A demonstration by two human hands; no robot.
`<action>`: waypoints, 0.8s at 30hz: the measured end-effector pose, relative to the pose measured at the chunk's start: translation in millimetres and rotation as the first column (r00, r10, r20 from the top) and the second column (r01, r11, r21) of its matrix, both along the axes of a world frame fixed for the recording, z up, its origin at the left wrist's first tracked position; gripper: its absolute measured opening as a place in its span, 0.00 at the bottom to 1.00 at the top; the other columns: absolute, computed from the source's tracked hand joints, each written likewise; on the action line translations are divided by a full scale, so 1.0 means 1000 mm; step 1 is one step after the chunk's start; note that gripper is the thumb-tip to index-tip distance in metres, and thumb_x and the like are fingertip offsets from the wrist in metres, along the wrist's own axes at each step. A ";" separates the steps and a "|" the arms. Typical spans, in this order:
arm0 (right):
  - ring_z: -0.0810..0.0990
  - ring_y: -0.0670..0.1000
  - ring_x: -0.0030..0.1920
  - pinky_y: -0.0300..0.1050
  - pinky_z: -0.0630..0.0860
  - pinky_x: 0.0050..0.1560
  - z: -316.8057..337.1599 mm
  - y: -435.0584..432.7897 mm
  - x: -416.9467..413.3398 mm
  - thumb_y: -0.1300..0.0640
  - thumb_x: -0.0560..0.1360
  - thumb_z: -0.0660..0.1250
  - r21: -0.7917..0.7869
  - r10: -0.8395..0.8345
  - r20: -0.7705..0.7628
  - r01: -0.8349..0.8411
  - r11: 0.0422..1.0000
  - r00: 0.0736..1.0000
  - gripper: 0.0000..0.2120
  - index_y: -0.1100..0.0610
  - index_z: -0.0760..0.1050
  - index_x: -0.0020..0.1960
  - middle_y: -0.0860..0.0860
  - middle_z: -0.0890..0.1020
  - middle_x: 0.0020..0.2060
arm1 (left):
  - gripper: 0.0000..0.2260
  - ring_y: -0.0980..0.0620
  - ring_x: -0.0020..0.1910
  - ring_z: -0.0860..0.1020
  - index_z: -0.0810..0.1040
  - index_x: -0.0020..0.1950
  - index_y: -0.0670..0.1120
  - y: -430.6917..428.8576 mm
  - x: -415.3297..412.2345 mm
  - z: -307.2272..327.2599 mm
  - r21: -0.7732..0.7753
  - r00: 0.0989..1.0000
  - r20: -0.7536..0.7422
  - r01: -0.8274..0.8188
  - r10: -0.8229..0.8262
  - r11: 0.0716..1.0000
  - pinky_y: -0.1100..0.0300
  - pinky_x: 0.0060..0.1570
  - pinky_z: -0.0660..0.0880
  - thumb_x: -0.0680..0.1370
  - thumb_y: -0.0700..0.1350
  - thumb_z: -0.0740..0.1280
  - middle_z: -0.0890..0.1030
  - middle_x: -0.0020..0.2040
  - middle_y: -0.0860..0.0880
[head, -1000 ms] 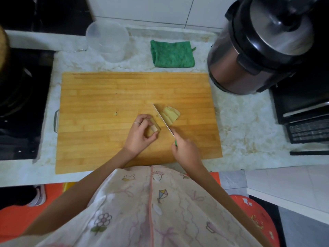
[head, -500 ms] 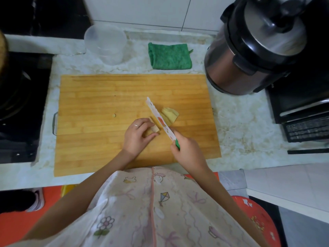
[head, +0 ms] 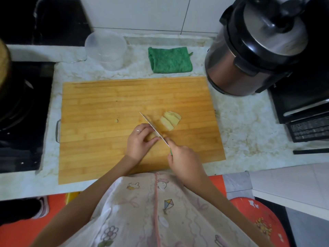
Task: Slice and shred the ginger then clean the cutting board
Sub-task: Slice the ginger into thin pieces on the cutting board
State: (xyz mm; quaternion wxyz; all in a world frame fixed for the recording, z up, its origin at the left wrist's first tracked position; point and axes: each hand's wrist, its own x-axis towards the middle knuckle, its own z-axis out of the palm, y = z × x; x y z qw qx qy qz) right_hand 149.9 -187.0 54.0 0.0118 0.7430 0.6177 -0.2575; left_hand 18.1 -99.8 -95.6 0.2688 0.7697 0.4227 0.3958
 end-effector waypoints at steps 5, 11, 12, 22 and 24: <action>0.80 0.58 0.48 0.47 0.71 0.41 -0.002 0.003 -0.009 0.61 0.79 0.55 -0.020 -0.006 0.033 0.006 1.000 0.999 0.27 0.49 0.54 0.76 0.57 0.81 0.47 | 0.24 0.49 0.48 0.75 0.81 0.46 0.37 0.000 0.000 -0.002 0.014 1.000 -0.010 -0.021 0.021 1.000 0.63 0.50 0.71 0.78 0.59 0.63 0.81 0.44 0.42; 0.80 0.58 0.51 0.46 0.67 0.40 0.001 0.005 -0.013 0.63 0.80 0.54 -0.026 -0.025 0.046 0.027 0.999 0.999 0.26 0.50 0.55 0.75 0.57 0.80 0.49 | 0.22 0.49 0.47 0.75 0.81 0.45 0.37 0.001 0.001 0.000 0.039 1.000 0.006 -0.012 0.012 0.999 0.65 0.50 0.70 0.79 0.56 0.64 0.80 0.43 0.43; 0.80 0.58 0.51 0.45 0.67 0.40 0.002 0.005 -0.014 0.63 0.80 0.54 -0.028 -0.031 0.048 0.032 0.999 0.998 0.26 0.50 0.55 0.75 0.57 0.80 0.49 | 0.22 0.49 0.47 0.75 0.81 0.45 0.37 0.001 0.001 0.001 0.039 1.000 0.008 -0.013 0.013 0.999 0.65 0.49 0.70 0.79 0.56 0.64 0.80 0.43 0.43; 0.80 0.58 0.51 0.45 0.66 0.40 0.006 0.005 -0.015 0.63 0.80 0.54 -0.030 -0.048 0.039 0.049 0.998 0.998 0.26 0.50 0.54 0.76 0.57 0.80 0.50 | 0.22 0.50 0.46 0.75 0.81 0.44 0.36 0.001 0.001 0.001 0.044 1.000 -0.008 -0.020 0.021 0.999 0.65 0.48 0.70 0.79 0.57 0.64 0.80 0.41 0.43; 0.80 0.57 0.49 0.45 0.67 0.39 0.004 0.004 -0.015 0.64 0.79 0.54 -0.033 -0.052 0.040 0.054 0.998 0.998 0.27 0.50 0.53 0.76 0.56 0.81 0.48 | 0.22 0.50 0.46 0.75 0.81 0.44 0.36 0.001 0.001 0.000 0.048 1.000 -0.011 -0.021 0.022 0.999 0.66 0.48 0.69 0.78 0.56 0.64 0.80 0.41 0.43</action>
